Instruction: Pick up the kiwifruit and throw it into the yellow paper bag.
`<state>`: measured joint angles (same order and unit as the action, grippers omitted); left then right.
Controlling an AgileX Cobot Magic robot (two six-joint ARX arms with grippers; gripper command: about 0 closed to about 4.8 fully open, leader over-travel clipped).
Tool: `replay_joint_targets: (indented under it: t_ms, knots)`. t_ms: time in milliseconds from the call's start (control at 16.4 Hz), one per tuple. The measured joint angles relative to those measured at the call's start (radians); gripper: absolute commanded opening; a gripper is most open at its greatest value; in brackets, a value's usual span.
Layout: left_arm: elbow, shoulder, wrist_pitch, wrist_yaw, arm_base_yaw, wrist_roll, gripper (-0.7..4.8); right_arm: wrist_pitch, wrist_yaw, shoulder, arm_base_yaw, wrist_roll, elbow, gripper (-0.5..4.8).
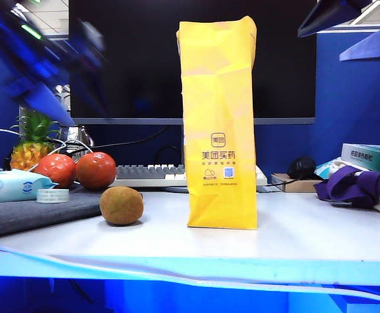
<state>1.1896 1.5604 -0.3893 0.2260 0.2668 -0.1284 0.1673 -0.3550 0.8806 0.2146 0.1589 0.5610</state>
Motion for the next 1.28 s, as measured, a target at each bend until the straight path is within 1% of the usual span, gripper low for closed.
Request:
replay_joint_targets:
  t_ms: [61,183,306,428,550,673,734,856,978,1101,1162,1223,1284]
  knots:
    - [0.010,0.045,-0.015,-0.060,0.055,0.040,4.79,-0.001,-0.032,0.001,0.000,0.000,0.000,4.79]
    - [0.031,0.111,-0.052,-0.121,0.124,0.121,4.79,-0.013,-0.098,0.005,0.000,0.001,0.000,4.79]
    - [0.062,0.151,-0.087,-0.176,0.151,0.187,4.79,-0.061,-0.171,0.007,0.000,0.002,0.000,4.79]
    - [0.097,0.183,-0.107,-0.197,0.150,0.256,4.79,-0.098,-0.221,0.007,0.000,0.002,0.000,4.79]
    - [0.101,0.204,-0.146,-0.192,0.151,0.313,4.79,-0.105,-0.276,0.007,0.001,0.002,0.000,4.79]
    - [0.101,0.212,-0.189,-0.183,0.158,0.365,4.79,-0.105,-0.296,0.006,0.001,0.002,0.000,4.79]
    - [0.101,0.213,-0.195,-0.180,0.167,0.375,4.79,-0.105,-0.297,0.006,0.001,0.002,0.000,4.79]
    - [0.101,0.221,-0.191,-0.172,0.197,0.406,4.79,-0.105,-0.316,0.007,0.001,0.002,0.000,4.79]
    - [0.104,0.251,-0.157,-0.157,0.232,0.436,4.79,-0.105,-0.335,0.007,0.001,0.002,0.000,4.79]
    - [0.104,0.293,-0.152,-0.147,0.240,0.441,4.79,-0.106,-0.365,0.008,0.001,0.002,0.000,4.79]
    - [0.104,0.317,-0.153,-0.147,0.238,0.441,4.24,-0.114,-0.374,0.008,0.001,0.002,0.000,4.79]
    - [0.104,0.348,-0.153,-0.148,0.237,0.440,3.12,-0.135,-0.376,0.008,0.001,0.002,0.000,4.79]
    - [0.105,0.348,-0.145,-0.143,0.238,0.436,2.54,-0.146,-0.378,0.008,0.001,0.002,0.000,4.79]
